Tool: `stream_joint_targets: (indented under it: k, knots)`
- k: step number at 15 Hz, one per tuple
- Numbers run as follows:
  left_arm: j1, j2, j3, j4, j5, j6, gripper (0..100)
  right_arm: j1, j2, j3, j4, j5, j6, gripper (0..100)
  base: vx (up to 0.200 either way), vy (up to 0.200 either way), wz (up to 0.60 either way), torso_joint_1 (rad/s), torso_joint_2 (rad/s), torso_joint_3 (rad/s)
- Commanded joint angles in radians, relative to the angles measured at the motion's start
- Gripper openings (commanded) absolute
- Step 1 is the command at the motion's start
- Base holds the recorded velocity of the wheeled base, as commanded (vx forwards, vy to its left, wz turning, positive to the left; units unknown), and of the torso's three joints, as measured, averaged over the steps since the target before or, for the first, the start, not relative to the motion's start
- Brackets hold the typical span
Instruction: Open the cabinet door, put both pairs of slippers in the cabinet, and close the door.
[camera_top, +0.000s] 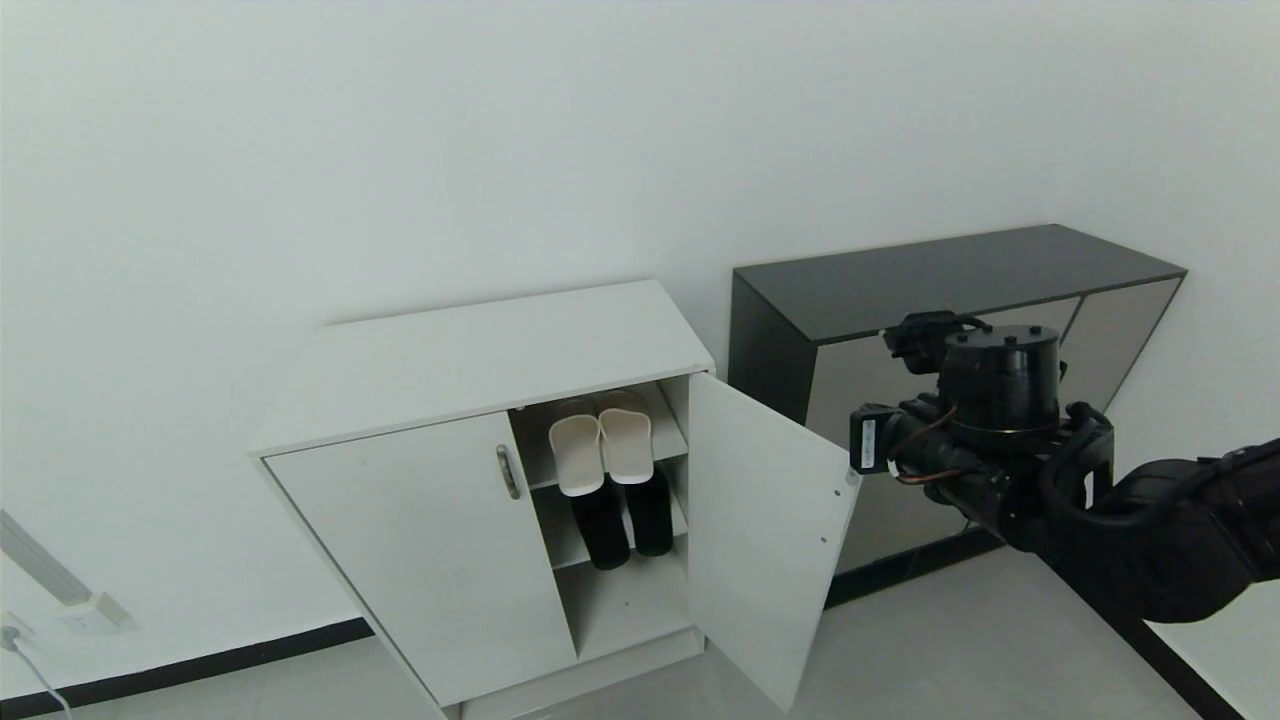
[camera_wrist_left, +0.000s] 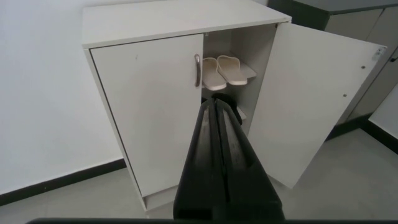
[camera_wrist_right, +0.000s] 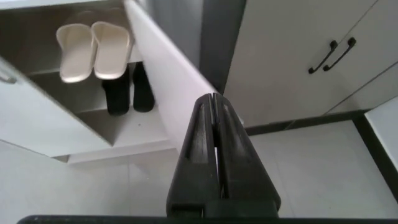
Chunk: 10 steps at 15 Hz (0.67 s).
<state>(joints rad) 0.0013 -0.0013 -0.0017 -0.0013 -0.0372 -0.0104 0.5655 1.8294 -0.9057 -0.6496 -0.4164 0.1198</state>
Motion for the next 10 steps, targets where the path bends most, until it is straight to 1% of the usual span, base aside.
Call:
stream_joint_targets:
  k: [1,3,5,6,7,10]
  knots:
    - [0.0,0.001,0.0,0.0,-0.001,0.0,0,-0.072,0.048,-0.038,0.016,0.019,0.0,0,0.0,0.0,0.0,0.0,0.0,0.0]
    - [0.0,0.001,0.0,0.0,-0.001,0.0,0,-0.119,0.102,-0.07,0.019,0.05,0.001,0,0.0,0.0,0.0,0.0,0.0,0.0]
    - [0.0,0.001,0.0,0.0,0.0,0.0,0,-0.145,0.149,-0.096,0.016,0.08,0.006,0,0.0,0.0,0.0,0.0,0.0,0.0]
    - [0.0,0.001,0.0,0.0,-0.001,0.0,0,-0.148,0.163,-0.104,0.016,0.091,0.008,0,0.0,0.0,0.0,0.0,0.0,0.0]
    - [0.0,0.001,0.0,0.0,-0.001,0.0,0,-0.157,0.195,-0.134,0.015,0.13,0.009,0,0.0,0.0,0.0,0.0,0.0,0.0]
    - [0.0,0.001,0.0,0.0,-0.001,0.0,0,-0.161,0.245,-0.2,0.015,0.172,0.027,0,0.0,0.0,0.0,0.0,0.0,0.0]
